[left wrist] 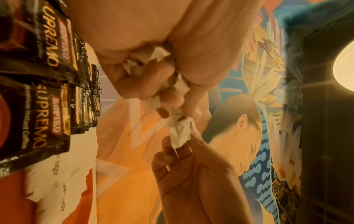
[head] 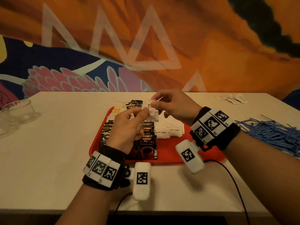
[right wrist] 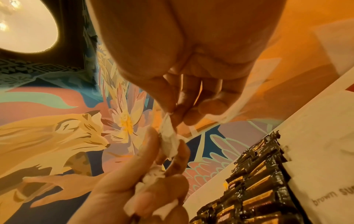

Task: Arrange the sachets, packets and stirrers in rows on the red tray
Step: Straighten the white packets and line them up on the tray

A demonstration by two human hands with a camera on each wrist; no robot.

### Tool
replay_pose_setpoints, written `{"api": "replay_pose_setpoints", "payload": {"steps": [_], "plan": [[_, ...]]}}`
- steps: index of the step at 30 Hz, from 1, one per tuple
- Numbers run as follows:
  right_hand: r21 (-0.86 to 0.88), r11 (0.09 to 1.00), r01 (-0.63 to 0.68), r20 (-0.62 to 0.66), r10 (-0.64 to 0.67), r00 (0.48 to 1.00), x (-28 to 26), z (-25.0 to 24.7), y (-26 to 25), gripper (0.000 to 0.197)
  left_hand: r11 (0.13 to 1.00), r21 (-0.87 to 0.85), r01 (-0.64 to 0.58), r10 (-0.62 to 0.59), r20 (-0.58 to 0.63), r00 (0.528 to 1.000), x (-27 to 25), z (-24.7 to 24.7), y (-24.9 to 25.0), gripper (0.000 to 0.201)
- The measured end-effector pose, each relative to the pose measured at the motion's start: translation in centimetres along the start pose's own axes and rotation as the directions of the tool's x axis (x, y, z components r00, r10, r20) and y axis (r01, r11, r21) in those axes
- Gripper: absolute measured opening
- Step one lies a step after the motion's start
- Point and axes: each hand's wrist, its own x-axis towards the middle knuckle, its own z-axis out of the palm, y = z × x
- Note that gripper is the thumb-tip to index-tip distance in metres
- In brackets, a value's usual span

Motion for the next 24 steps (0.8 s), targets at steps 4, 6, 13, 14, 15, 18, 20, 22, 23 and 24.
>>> {"api": "replay_pose_setpoints", "payload": {"steps": [4,6,13,14,15,18,20,22,23,24], "plan": [[0.113,0.992,-0.048,-0.020,0.051,0.999,-0.2,0.1,0.4,0.006,0.997,-0.070,-0.023,0.018,-0.070,0.997,0.2,0.3,0.3,0.025],[0.061,0.996,-0.069,0.039,0.067,0.997,-0.5,0.5,0.8,0.020,0.992,-0.128,-0.011,-0.001,-0.094,0.996,0.4,0.5,0.3,0.034],[0.383,0.916,-0.119,-0.017,0.136,0.991,-0.7,0.1,0.9,0.010,0.979,-0.197,0.052,-0.065,-0.064,0.996,0.9,-0.2,0.0,0.037],[0.391,0.912,-0.124,0.003,0.133,0.991,-0.8,0.1,0.9,0.009,0.979,-0.198,0.051,-0.066,-0.067,0.996,0.9,-0.2,-0.2,0.050],[0.375,0.919,-0.121,0.012,0.126,0.992,-0.9,0.2,0.9,0.010,0.979,-0.199,0.055,-0.070,-0.068,0.995,1.0,-0.1,-0.3,0.067],[0.329,0.940,-0.088,-0.041,0.108,0.993,-1.0,0.8,1.0,0.013,0.982,-0.174,0.073,-0.085,-0.064,0.994,1.0,0.0,-0.4,0.071],[0.344,0.936,-0.078,-0.090,0.115,0.989,-0.9,0.8,0.9,0.015,0.986,-0.140,0.092,-0.099,-0.042,0.994,1.0,0.0,-0.4,0.040],[0.338,0.939,-0.071,-0.124,0.120,0.985,-0.8,0.8,0.9,0.017,0.985,-0.144,0.094,-0.100,-0.032,0.995,1.0,0.0,-0.4,0.033],[0.344,0.937,-0.065,-0.149,0.123,0.981,-0.7,0.8,0.9,0.017,0.985,-0.148,0.092,-0.098,-0.036,0.994,1.0,0.0,-0.4,0.038],[0.362,0.931,-0.055,-0.184,0.129,0.974,-0.7,0.9,0.8,0.016,0.985,-0.147,0.090,-0.098,-0.046,0.994,1.1,0.0,-0.4,0.043]]}}
